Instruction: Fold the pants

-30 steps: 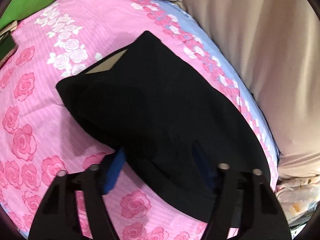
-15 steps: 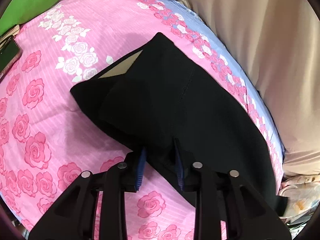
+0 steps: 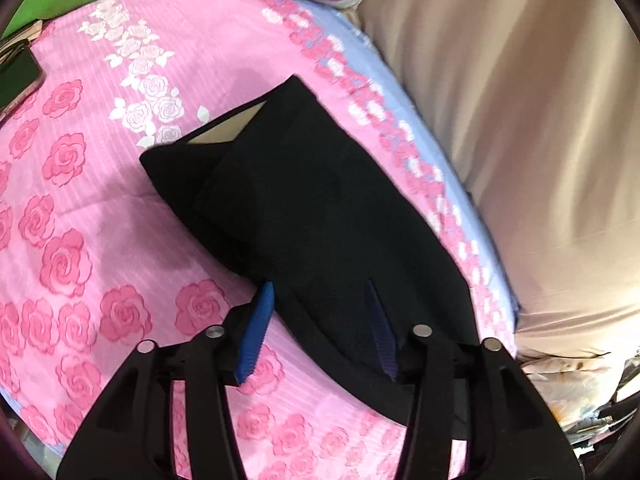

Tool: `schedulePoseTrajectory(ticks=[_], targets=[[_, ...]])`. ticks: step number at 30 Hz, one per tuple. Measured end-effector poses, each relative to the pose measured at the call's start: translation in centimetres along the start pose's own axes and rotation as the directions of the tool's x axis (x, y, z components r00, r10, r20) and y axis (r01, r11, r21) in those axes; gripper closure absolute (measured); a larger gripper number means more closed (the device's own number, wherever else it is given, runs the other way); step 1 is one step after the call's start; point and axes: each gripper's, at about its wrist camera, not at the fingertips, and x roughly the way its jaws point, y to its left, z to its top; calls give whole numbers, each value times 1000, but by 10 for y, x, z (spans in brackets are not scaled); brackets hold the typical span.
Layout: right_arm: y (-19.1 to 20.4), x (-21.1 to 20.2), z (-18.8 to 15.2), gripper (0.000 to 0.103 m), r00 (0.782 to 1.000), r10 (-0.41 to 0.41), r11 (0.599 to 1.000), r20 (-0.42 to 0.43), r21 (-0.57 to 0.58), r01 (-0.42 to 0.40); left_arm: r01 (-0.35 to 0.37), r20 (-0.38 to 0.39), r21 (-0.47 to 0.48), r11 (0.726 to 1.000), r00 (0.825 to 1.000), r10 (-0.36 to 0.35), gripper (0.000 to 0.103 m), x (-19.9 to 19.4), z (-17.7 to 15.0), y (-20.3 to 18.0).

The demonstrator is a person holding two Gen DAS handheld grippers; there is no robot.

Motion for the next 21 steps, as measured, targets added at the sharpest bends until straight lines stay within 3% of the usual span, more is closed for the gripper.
schedulePoseTrajectory(ticks=[3, 6, 8, 12, 13, 14, 15, 16, 17, 19, 21], targets=[[2, 0, -1, 91, 1000, -10, 1000, 1, -11, 10, 43, 11, -3, 999, 999, -43, 51, -10, -4, -9], [2, -1, -1, 91, 1000, -7, 1000, 2, -7, 7, -12, 41, 41, 999, 999, 11, 37, -8, -3, -19], [2, 0, -1, 91, 1000, -8, 1000, 3, -5, 8, -46, -1, 24, 999, 999, 46, 37, 9, -1, -15], [2, 0, -1, 91, 1000, -17, 1000, 6, -9, 17, -17, -82, -39, 999, 997, 13, 39, 41, 4, -3], [2, 0, -1, 91, 1000, -18, 1000, 6, -9, 18, -23, -80, -54, 998, 997, 19, 42, 46, 5, -1], [2, 0, -1, 91, 1000, -18, 1000, 5, -9, 18, -21, -75, -47, 999, 997, 17, 55, 48, 7, -1], [2, 0, -1, 91, 1000, -22, 1000, -2, -7, 22, -34, -68, -34, 999, 997, 32, 76, 50, 11, -3], [2, 0, -1, 91, 1000, -22, 1000, 0, -7, 22, -72, -53, -24, 997, 996, 71, 87, 50, 17, -6], [2, 0, 0, 92, 1000, -19, 1000, -1, -6, 19, -80, -48, -20, 997, 996, 79, 93, 46, 21, -6], [5, -5, 1, 97, 999, -27, 1000, 19, -8, 27, -48, -29, -1, 999, 998, 47, 94, 27, 28, -15], [14, -29, 5, 98, 997, -9, 1000, 73, -21, 10, -98, 16, 45, 994, 995, 98, 94, -1, 33, -24]])
